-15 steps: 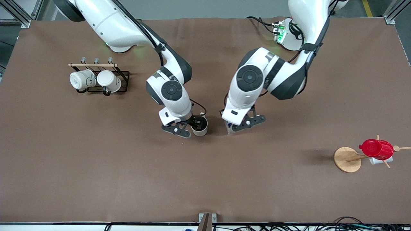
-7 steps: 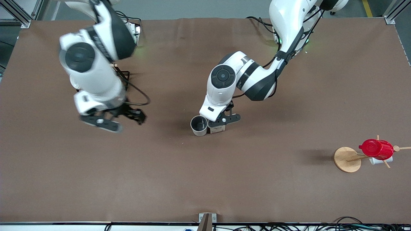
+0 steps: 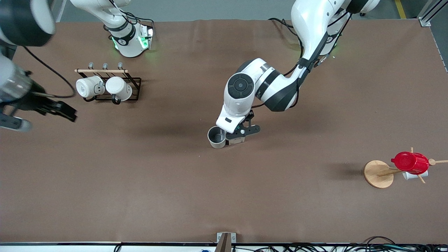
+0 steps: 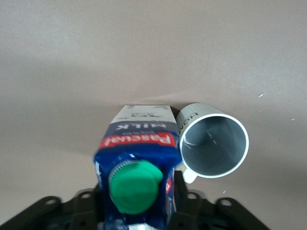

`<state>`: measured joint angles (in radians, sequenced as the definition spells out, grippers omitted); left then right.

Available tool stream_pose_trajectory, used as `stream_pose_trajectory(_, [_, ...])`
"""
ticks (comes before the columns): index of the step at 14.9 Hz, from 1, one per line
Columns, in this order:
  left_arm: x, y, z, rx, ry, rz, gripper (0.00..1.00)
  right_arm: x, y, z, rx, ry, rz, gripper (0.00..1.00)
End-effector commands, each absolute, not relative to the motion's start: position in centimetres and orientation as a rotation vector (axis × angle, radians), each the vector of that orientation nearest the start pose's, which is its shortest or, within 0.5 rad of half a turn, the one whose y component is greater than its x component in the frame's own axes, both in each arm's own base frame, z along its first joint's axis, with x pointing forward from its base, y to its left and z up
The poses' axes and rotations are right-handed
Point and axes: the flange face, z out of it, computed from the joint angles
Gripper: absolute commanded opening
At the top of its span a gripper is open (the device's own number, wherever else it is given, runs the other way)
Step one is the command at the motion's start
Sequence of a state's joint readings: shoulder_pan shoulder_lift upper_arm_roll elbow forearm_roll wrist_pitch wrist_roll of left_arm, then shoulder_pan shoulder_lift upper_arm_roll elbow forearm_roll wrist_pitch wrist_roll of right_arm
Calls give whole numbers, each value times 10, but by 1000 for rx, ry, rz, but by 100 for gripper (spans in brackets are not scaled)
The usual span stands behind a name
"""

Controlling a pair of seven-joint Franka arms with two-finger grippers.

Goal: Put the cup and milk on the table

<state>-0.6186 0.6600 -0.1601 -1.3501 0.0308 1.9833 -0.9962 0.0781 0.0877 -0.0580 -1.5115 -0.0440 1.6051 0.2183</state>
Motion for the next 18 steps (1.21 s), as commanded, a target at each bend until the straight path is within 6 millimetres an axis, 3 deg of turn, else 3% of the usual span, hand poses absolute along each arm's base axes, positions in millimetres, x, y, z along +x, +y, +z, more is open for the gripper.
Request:
stream_pose_trajectory(1, [544, -485, 355, -3151, -400, 79, 100, 553, -27, 628, -3150, 245, 16, 100])
stream_pose_trajectory(3, [549, -466, 401, -3150, -415, 35, 100, 541, -43, 637, -3148, 207, 39, 100])
stream_pose_trajectory(6, [565, -401, 488, -3134, -463, -52, 100, 544, -46, 635, -3149, 209, 39, 100])
stream_pose_trajectory(9, [585, -305, 557, -3100, -352, -120, 100, 545, -47, 650, -3148, 226, -7, 100])
stream_pose_trajectory(11, [589, -245, 590, -3088, -266, -108, 100, 547, -46, 650, -3147, 221, -21, 100])
stream_pose_trajectory(14, [578, -178, 623, -3081, -89, -91, 100, 547, -45, 650, -3148, 219, -17, 100])
stream_pose_trajectory(16, [563, -140, 627, -3073, -24, -67, 100, 547, -43, 654, -3151, 193, -26, 100])
stream_pose_trajectory(18, [545, -116, 627, -3105, -4, -47, 100, 545, -39, 662, -3150, 181, -41, 100])
